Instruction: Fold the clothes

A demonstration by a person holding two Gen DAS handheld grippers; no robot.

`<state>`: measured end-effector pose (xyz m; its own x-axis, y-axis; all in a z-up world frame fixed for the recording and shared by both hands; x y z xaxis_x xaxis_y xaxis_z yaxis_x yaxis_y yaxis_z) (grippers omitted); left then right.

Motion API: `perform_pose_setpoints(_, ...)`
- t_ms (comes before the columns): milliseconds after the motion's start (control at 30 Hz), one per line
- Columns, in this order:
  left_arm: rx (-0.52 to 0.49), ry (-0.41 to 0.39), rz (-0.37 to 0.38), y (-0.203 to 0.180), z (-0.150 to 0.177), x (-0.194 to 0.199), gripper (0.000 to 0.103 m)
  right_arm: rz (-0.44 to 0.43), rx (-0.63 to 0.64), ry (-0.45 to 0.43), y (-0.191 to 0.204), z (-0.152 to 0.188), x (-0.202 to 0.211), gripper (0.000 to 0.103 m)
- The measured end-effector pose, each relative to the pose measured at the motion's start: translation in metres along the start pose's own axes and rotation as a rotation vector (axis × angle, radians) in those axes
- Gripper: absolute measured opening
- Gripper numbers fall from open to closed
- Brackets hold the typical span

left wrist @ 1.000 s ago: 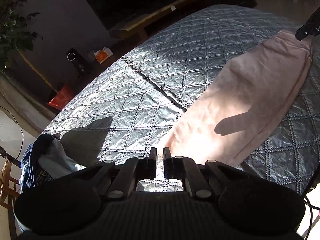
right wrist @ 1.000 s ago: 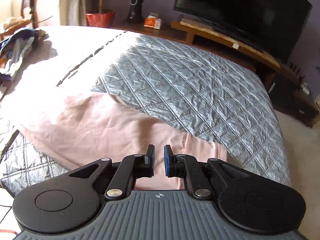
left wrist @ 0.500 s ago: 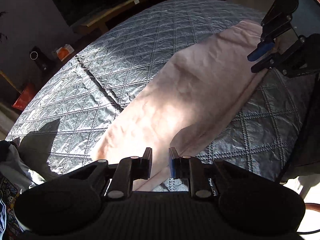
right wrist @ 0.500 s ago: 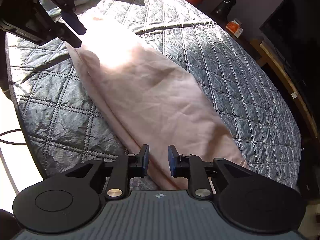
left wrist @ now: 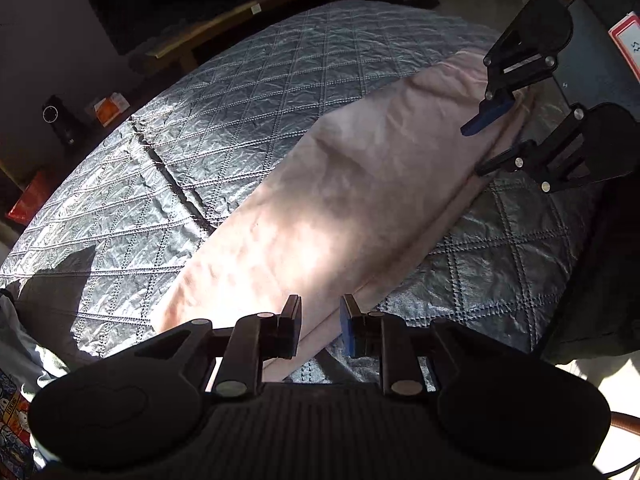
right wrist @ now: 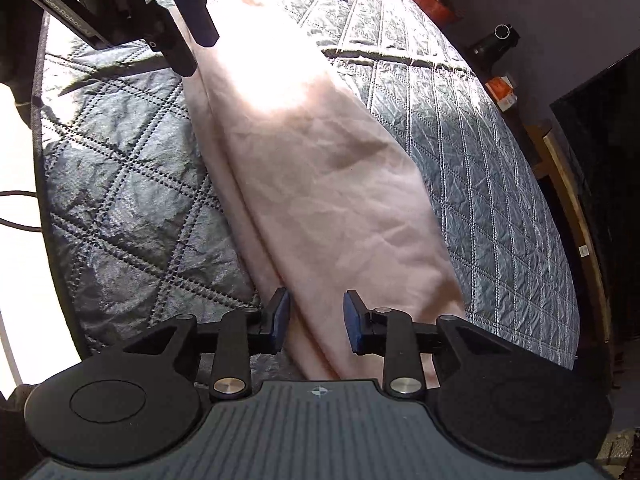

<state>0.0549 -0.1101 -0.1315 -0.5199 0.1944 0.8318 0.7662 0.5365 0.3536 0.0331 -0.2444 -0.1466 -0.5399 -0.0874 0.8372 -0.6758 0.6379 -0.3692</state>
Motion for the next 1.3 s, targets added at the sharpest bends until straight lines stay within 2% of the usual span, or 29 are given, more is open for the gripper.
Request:
perform_pose_setpoints(100,-0.027,0.008,0.014,-0.009,0.0,-0.004,0.021,0.006,0.042,0.005,0.004,-0.001,-0.001,0.032)
perform_pose_setpoints(167,-0.041,0.024,0.019,-0.015,0.001,-0.008,0.021,0.0,0.052,0.008,0.005,0.0,-0.003,0.019)
perform_pose_setpoints(233,-0.054,0.038,0.023,-0.019,0.001,-0.011,0.021,-0.012,0.052,0.008,0.007,0.001,-0.004,0.009)
perform_pose_setpoints(333,-0.071,0.049,0.024,-0.024,0.002,-0.014,0.021,-0.028,0.028,0.005,0.005,0.001,-0.004,0.003)
perform_pose_setpoints(600,-0.054,0.052,0.03,-0.021,0.002,-0.014,0.022,-0.081,-0.002,-0.024,-0.001,0.0,0.022,0.001)
perform_pose_setpoints(867,-0.063,0.062,0.029,-0.021,0.0,-0.014,0.023,-0.186,0.017,0.028,0.011,0.008,0.01,0.002)
perform_pose_setpoints(933,-0.055,0.052,0.054,-0.019,-0.001,-0.011,0.024,-0.202,0.001,0.041,0.011,0.008,0.008,0.002)
perform_pose_setpoints(967,-0.044,0.043,0.074,-0.018,-0.002,-0.009,0.024,-0.214,-0.018,0.045,0.01,0.007,0.009,0.007)
perform_pose_setpoints(1033,0.011,0.008,0.128,-0.012,-0.006,-0.003,0.025,-0.27,-0.095,0.039,0.003,0.004,0.019,0.009)
perform_pose_setpoints(1100,0.062,-0.038,0.142,-0.004,-0.011,0.003,0.026,-0.314,-0.241,-0.024,-0.014,-0.007,0.032,0.016)
perform_pose_setpoints(1167,0.109,-0.043,0.11,0.006,-0.014,0.001,0.03,-0.245,-0.393,-0.104,-0.039,-0.015,0.036,0.032)
perform_pose_setpoints(1233,0.145,-0.023,0.078,0.014,-0.015,-0.004,0.03,-0.159,-0.516,-0.125,-0.06,-0.016,0.025,0.031)
perform_pose_setpoints(1300,0.17,0.002,0.07,0.017,-0.015,-0.011,0.03,-0.092,-0.587,-0.102,-0.073,-0.011,0.003,0.032)
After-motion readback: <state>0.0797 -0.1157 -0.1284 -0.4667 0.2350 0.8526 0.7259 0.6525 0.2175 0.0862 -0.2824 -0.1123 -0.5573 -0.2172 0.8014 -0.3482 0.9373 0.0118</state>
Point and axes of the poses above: each gripper's, at about its wrist camera, not at the fingertips, and x roughly against the way its jaws point, y to its left, z to its underside, the point moved 6 cm from there along -x, roughly the way its jaws point, and after that the axes turned 15 degrees about -x, right-handed, at the moved point
